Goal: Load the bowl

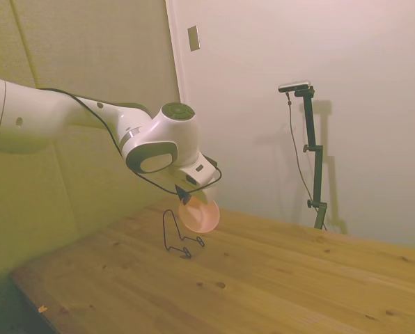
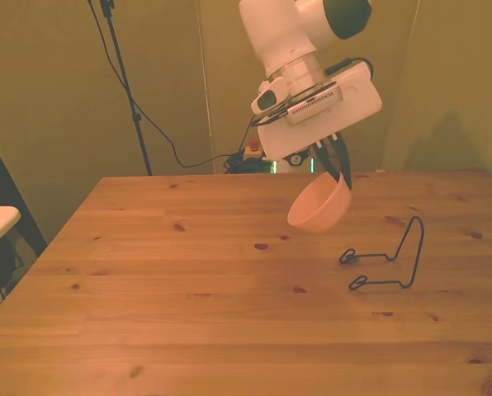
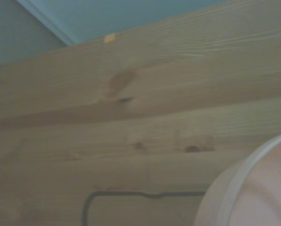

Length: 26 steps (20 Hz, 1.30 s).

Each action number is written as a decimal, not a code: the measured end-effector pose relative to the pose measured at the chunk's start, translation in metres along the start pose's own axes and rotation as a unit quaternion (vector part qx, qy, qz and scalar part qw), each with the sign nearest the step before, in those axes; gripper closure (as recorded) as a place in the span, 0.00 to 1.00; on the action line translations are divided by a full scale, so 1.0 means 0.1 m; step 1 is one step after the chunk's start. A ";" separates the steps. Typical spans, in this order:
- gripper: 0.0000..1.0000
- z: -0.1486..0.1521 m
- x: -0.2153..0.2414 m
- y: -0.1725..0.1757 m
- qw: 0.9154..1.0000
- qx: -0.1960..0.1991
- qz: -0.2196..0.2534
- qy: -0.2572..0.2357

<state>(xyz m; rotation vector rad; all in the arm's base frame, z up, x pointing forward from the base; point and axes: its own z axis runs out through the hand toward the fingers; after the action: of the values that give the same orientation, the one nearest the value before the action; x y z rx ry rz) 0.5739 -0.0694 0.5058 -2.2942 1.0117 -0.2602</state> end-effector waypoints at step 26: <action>1.00 1.05 0.00 0.16 0.976 0.133 -0.069 -0.160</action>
<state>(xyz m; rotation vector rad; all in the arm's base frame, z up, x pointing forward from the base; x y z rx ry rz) 0.6069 -0.0303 0.4123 -2.0783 0.6157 -0.0704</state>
